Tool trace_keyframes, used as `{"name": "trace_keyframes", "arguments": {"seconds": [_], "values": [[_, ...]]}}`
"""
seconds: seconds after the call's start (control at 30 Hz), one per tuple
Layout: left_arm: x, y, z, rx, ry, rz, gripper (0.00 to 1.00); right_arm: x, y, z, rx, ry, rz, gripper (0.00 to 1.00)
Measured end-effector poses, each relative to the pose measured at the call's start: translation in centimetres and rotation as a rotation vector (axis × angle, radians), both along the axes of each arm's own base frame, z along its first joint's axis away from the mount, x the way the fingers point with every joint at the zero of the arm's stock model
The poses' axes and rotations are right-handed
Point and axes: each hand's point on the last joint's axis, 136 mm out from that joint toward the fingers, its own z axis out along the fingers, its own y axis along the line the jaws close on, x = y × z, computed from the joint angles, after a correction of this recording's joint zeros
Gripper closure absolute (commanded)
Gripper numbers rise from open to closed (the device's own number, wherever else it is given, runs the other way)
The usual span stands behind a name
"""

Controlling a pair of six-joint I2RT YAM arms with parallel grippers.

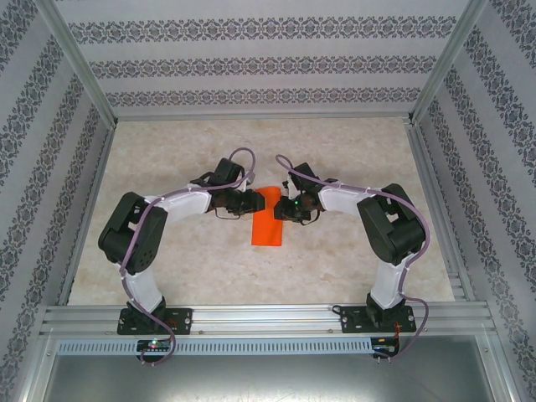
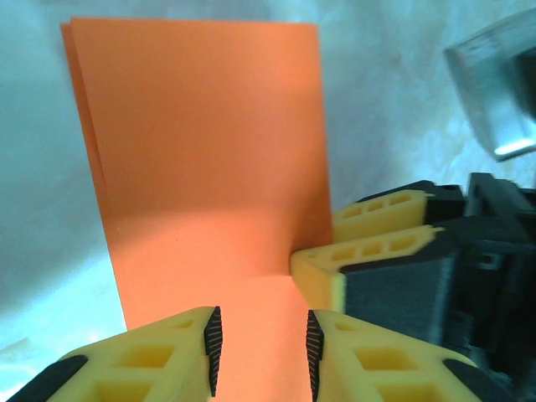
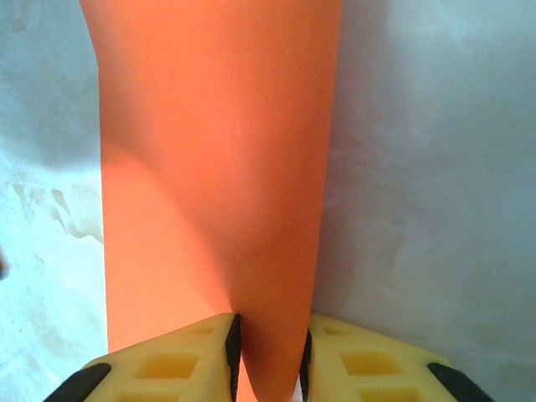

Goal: Fold a paper plane with a square sheet of paper (pick it up from the middle)
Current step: Fold the square sheet of paper in half at the center of the table, then hold the square sheet of paper at the center of the table.

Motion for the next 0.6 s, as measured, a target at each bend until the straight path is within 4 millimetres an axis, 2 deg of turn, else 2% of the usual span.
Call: {"name": "trace_keyframes", "arguments": {"seconds": [0.17,0.47,0.6], "values": [[0.3,1.1,1.8,0.03,-0.051,0.01,0.63,0.0,0.0,0.0,-0.004,-0.002,0.009,0.71],[0.9,3.8,2.7,0.085,-0.071,0.058,0.61,0.0,0.0,0.0,-0.021,0.002,0.021,0.69],[1.1,4.3,2.9,0.089,-0.08,0.069,0.6,0.0,-0.1,-0.1,-0.029,0.008,0.022,0.69]]}}
